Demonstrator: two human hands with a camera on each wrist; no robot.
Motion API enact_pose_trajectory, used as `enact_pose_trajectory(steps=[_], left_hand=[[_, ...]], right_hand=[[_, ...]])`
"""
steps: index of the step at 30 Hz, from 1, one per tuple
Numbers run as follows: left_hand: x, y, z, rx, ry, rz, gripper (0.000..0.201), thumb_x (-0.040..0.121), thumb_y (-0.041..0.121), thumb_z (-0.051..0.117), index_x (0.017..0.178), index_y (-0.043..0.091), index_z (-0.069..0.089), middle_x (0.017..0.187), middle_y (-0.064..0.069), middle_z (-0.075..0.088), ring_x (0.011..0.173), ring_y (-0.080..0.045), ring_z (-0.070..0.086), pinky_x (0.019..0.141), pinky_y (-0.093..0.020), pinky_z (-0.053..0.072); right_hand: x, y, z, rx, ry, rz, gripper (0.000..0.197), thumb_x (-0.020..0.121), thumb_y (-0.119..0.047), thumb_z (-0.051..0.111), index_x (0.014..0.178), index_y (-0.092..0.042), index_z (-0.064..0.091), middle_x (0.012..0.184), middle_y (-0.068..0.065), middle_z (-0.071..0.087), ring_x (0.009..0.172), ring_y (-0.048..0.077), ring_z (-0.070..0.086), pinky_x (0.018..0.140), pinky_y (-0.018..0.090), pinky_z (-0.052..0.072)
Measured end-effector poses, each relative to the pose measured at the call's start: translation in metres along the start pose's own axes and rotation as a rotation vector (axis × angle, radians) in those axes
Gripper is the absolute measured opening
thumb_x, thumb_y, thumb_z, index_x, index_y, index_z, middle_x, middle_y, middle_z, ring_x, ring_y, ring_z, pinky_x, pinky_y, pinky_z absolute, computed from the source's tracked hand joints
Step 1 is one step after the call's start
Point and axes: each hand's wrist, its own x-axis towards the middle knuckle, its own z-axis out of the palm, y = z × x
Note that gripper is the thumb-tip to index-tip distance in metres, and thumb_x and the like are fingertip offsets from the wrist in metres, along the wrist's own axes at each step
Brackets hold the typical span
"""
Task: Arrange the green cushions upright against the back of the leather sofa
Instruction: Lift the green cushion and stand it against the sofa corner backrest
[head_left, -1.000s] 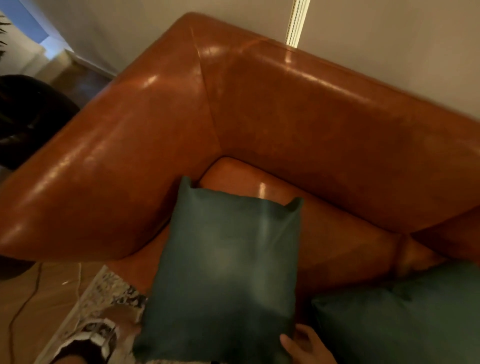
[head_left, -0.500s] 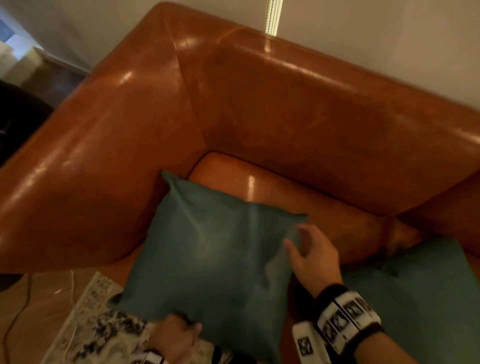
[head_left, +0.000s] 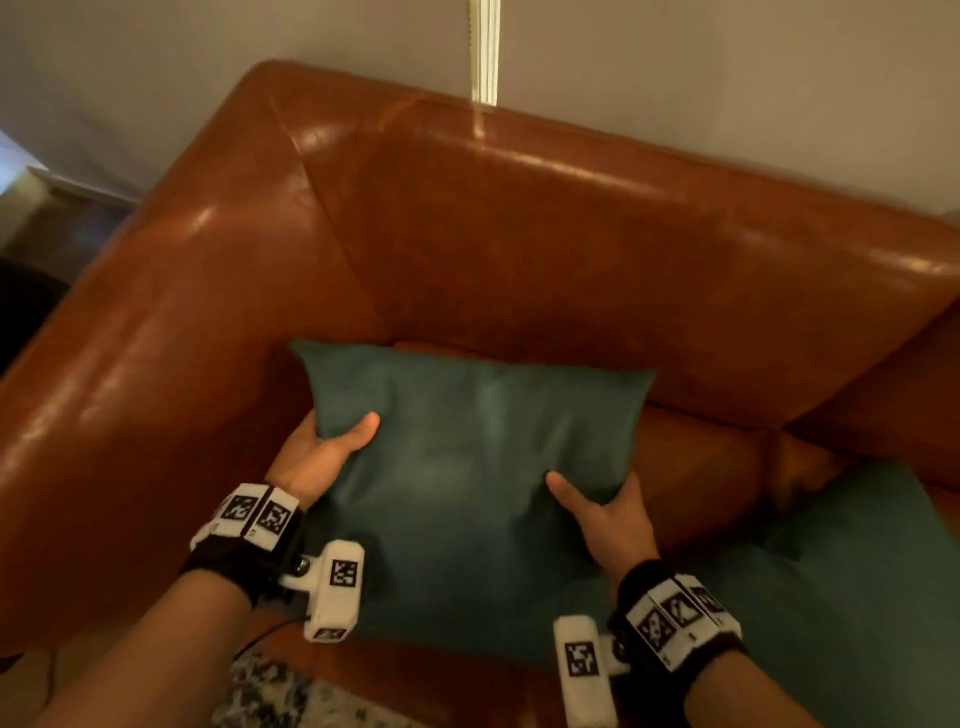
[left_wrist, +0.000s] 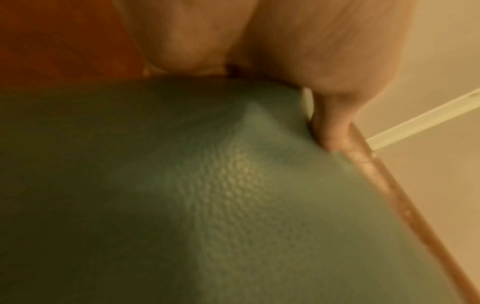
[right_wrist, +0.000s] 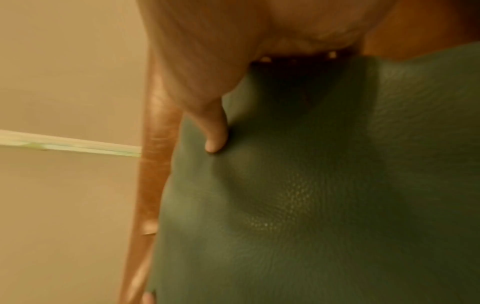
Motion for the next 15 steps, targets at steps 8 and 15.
enact_pose_trajectory(steps=[8, 15], left_hand=[[0.041, 0.07, 0.053, 0.039, -0.058, 0.353, 0.078, 0.061, 0.053, 0.07, 0.13, 0.021, 0.051, 0.13, -0.004, 0.063, 0.12, -0.02, 0.059, 0.105, -0.041, 0.045], [0.067, 0.081, 0.086, 0.299, 0.018, 0.329, 0.056, 0.079, 0.042, 0.068, 0.128, 0.021, 0.053, 0.129, 0.002, 0.059, 0.117, -0.013, 0.054, 0.102, -0.029, 0.041]], right_hand=[[0.027, -0.068, -0.04, 0.018, 0.238, -0.347, 0.101, 0.069, -0.036, 0.082, 0.149, -0.026, 0.022, 0.144, 0.006, 0.049, 0.13, 0.028, 0.048, 0.1, 0.032, 0.04], [0.05, -0.074, -0.061, -0.132, 0.144, -0.266, 0.102, 0.067, -0.05, 0.078, 0.148, -0.024, 0.02, 0.144, 0.005, 0.05, 0.128, 0.031, 0.051, 0.097, 0.033, 0.044]])
